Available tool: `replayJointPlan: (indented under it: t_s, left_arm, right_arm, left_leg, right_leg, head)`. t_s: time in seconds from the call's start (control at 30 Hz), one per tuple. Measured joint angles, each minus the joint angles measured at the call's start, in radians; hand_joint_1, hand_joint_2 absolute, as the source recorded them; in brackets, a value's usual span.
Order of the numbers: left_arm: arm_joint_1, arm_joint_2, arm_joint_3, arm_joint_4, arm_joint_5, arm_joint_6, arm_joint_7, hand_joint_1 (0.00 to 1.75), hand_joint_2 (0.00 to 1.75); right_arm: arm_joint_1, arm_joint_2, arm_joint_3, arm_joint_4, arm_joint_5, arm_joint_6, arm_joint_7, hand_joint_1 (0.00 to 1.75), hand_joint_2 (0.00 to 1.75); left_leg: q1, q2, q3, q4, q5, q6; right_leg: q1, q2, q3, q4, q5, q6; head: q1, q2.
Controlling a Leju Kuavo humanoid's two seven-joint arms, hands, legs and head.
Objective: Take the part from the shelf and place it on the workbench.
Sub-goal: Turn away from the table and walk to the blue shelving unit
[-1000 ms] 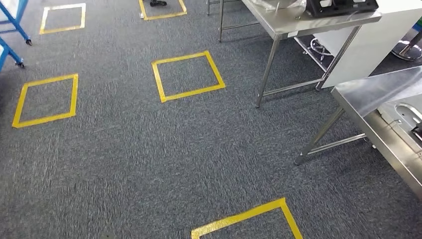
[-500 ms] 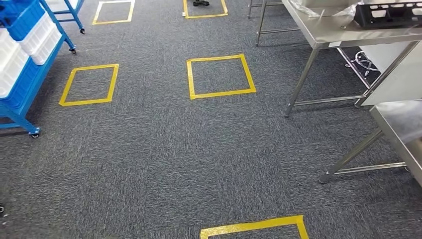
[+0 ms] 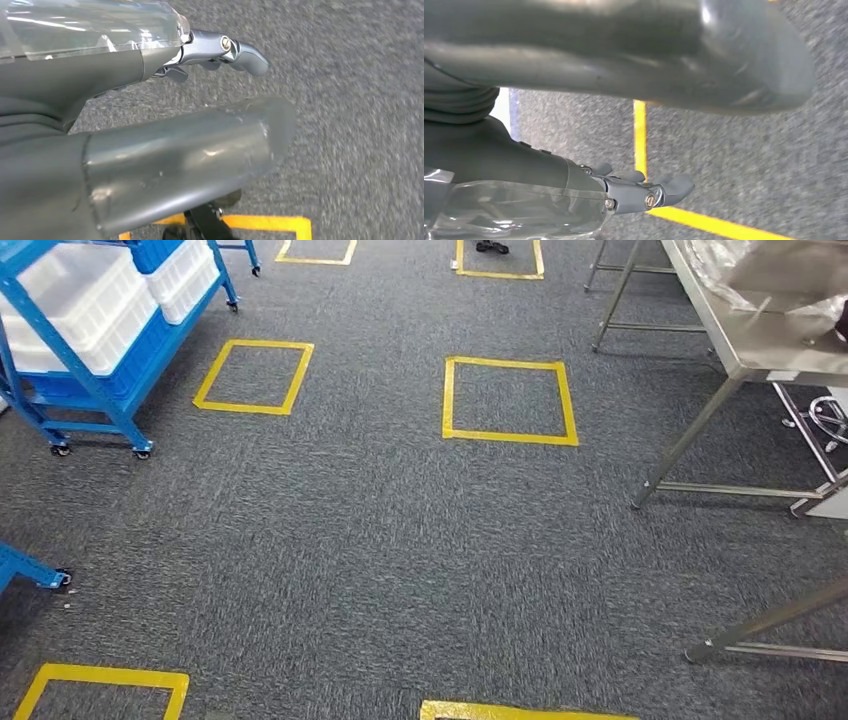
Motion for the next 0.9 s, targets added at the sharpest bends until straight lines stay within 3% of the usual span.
replayJointPlan:
  t_s: [0.03,0.07,0.1,0.13,0.17,0.2,0.27,0.33,0.4,0.43,0.47,0.53,0.57,0.6,0.63,0.67,0.7,0.73,0.8,0.83,0.9]
  left_arm:
    - [-0.002,0.000,0.000,0.000,0.000,0.000,0.000,0.00,0.00]
    - [-0.003,0.000,0.000,0.000,0.000,0.000,0.000,0.00,0.00]
    - [-0.004,0.000,0.000,0.000,0.001,0.000,0.000,0.00,0.00]
    - [-0.003,0.000,0.000,0.000,0.001,0.000,0.000,0.00,0.00]
    - [-0.003,0.000,0.000,0.000,0.001,0.000,0.000,0.00,0.00]
    - [-0.002,0.000,0.000,0.000,0.001,0.000,0.000,0.00,0.00]
    - [-0.002,-0.001,0.000,0.000,0.001,0.000,0.000,0.00,0.00]
    - [-0.004,-0.002,0.000,0.000,0.001,0.000,0.000,0.00,0.00]
    - [-0.001,-0.002,0.000,0.000,0.001,0.000,0.000,0.00,0.00]
    - [0.002,-0.002,0.000,0.000,0.001,0.000,0.000,0.00,0.00]
    - [0.003,-0.002,0.000,0.000,0.001,-0.001,0.000,0.00,0.00]
    - [0.001,-0.002,0.000,0.000,0.001,-0.002,-0.001,0.00,0.00]
    - [-0.002,-0.002,0.000,0.000,0.001,-0.002,-0.002,0.00,0.00]
    - [-0.003,-0.002,0.000,0.000,0.001,-0.003,-0.002,0.00,0.00]
    - [-0.002,-0.002,0.000,0.000,0.001,-0.003,-0.003,0.00,0.00]
    - [0.000,-0.002,0.000,0.000,0.001,-0.003,-0.003,0.00,0.00]
    - [0.001,-0.002,0.000,0.000,0.000,-0.003,-0.003,0.00,0.00]
    - [0.002,-0.001,0.000,0.000,0.000,-0.003,-0.003,0.00,0.00]
    - [-0.001,0.000,-0.001,0.000,0.000,-0.003,-0.003,0.00,0.00]
    - [-0.002,0.000,-0.001,0.000,0.000,-0.003,-0.003,0.00,0.00]
    - [0.000,0.001,-0.002,0.000,0.000,-0.004,-0.003,0.00,0.00]
  right_arm:
    - [0.002,0.000,0.000,0.000,0.000,0.000,0.000,0.00,0.00]
    - [0.004,0.001,0.000,0.000,0.001,0.000,0.000,0.00,0.00]
    - [0.006,0.001,0.000,0.000,0.001,0.000,0.000,0.00,0.00]
    - [0.007,0.001,0.000,0.000,0.002,0.000,0.000,0.00,0.00]
    - [0.008,0.001,0.000,0.000,0.002,0.000,0.001,0.00,0.00]
    - [0.008,0.001,0.000,0.000,0.003,0.000,0.001,0.00,0.00]
    - [0.009,0.001,0.000,0.000,0.003,0.000,0.001,0.00,0.00]
    - [0.009,0.001,0.000,0.000,0.003,0.000,0.002,0.00,0.00]
    - [0.006,0.001,0.000,0.000,0.003,0.000,0.002,0.00,0.00]
    - [0.005,0.002,0.000,0.000,0.003,0.000,0.002,0.00,0.00]
    - [0.004,0.003,0.000,0.000,0.003,0.000,0.002,0.00,0.00]
    - [0.008,0.004,0.000,0.000,0.003,0.001,0.002,0.00,0.00]
    - [0.010,0.004,0.000,0.000,0.003,0.001,0.002,0.00,0.00]
    - [0.011,0.003,0.000,0.000,0.003,0.001,0.002,0.00,0.00]
    - [0.012,0.003,0.000,0.000,0.003,0.002,0.002,0.00,0.00]
    - [0.011,0.003,0.000,0.000,0.003,0.002,0.002,0.00,0.00]
    - [0.010,0.004,0.000,0.000,0.003,0.002,0.002,0.00,0.00]
    - [0.009,0.004,0.000,0.000,0.004,0.002,0.002,0.00,0.00]
    - [0.009,0.004,0.000,0.000,0.005,0.002,0.002,0.00,0.00]
    - [0.008,0.004,0.000,0.000,0.006,0.002,0.002,0.00,0.00]
    - [0.002,0.004,0.000,0.000,0.008,0.002,0.002,0.00,0.00]
  left_leg:
    - [-0.001,-0.012,-0.002,-0.001,0.002,0.003]
    - [-0.002,-0.026,-0.004,0.000,0.004,0.006]
    - [-0.003,-0.041,-0.005,0.000,0.004,0.007]
    - [-0.004,-0.057,-0.006,0.001,0.005,0.007]
    - [-0.004,-0.073,-0.005,0.002,0.005,0.007]
    - [-0.004,-0.089,-0.003,0.004,0.004,0.006]
    - [-0.004,-0.119,-0.005,0.010,0.002,0.001]
    - [-0.002,-0.146,-0.013,0.014,0.003,-0.012]
    - [0.001,-0.171,-0.020,0.011,0.008,-0.027]
    - [0.001,-0.162,-0.024,0.015,0.005,-0.032]
    - [-0.001,-0.138,-0.033,0.032,-0.007,-0.037]
    - [-0.002,-0.066,-0.077,0.129,-0.066,-0.043]
    - [-0.001,-0.044,-0.109,0.198,-0.100,-0.046]
    - [0.001,-0.034,-0.138,0.260,-0.125,-0.050]
    - [0.003,-0.030,-0.152,0.293,-0.131,-0.053]
    - [0.005,-0.027,-0.147,0.287,-0.119,-0.055]
    - [0.006,-0.019,-0.120,0.241,-0.091,-0.055]
    - [0.006,-0.001,-0.080,0.168,-0.056,-0.054]
    - [0.000,0.039,-0.014,0.045,-0.014,-0.046]
    - [-0.003,0.050,-0.001,0.018,-0.009,-0.040]
    - [-0.006,0.033,-0.003,0.010,-0.008,-0.029]
  right_leg:
    - [-0.002,0.033,-0.031,0.064,-0.034,0.002]
    - [-0.003,0.052,-0.068,0.136,-0.065,0.002]
    - [-0.004,0.059,-0.099,0.194,-0.083,0.002]
    - [-0.004,0.062,-0.115,0.220,-0.079,0.001]
    - [-0.005,0.065,-0.113,0.205,-0.055,0.000]
    - [-0.006,0.072,-0.092,0.152,-0.015,-0.002]
    - [-0.010,0.124,-0.037,0.016,0.055,-0.006]
    - [-0.011,0.161,-0.012,-0.050,0.074,-0.010]
    - [-0.009,0.142,-0.009,-0.056,0.075,-0.017]
    - [-0.010,0.128,-0.006,-0.062,0.078,-0.024]
    - [-0.011,0.113,-0.003,-0.069,0.082,-0.031]
    - [-0.008,0.078,0.002,-0.077,0.084,-0.043]
    - [-0.005,0.061,0.002,-0.077,0.083,-0.046]
    - [-0.003,0.044,0.002,-0.077,0.081,-0.048]
    - [-0.002,0.027,0.002,-0.077,0.080,-0.048]
    - [-0.001,0.012,0.003,-0.076,0.078,-0.048]
    - [-0.001,-0.002,0.005,-0.076,0.077,-0.046]
    - [-0.001,-0.014,0.008,-0.075,0.074,-0.043]
    - [0.004,-0.038,0.014,-0.071,0.067,-0.033]
    - [0.006,-0.048,0.016,-0.070,0.064,-0.028]
    - [0.007,-0.066,0.021,-0.070,0.061,-0.019]
  head:
    - [0.002,0.000]
    - [0.002,0.000]
    - [0.003,0.000]
    - [0.003,0.000]
    - [0.003,0.000]
    - [0.003,0.000]
    - [0.002,0.000]
    - [0.002,0.000]
    - [0.001,0.000]
    - [0.001,0.000]
    - [-0.003,0.000]
    - [-0.010,0.000]
    - [-0.013,0.000]
    - [-0.014,0.000]
    - [-0.014,0.000]
    - [-0.014,0.000]
    - [-0.014,0.000]
    - [-0.014,0.000]
    - [-0.014,0.000]
    - [-0.012,0.000]
    - [-0.009,0.000]
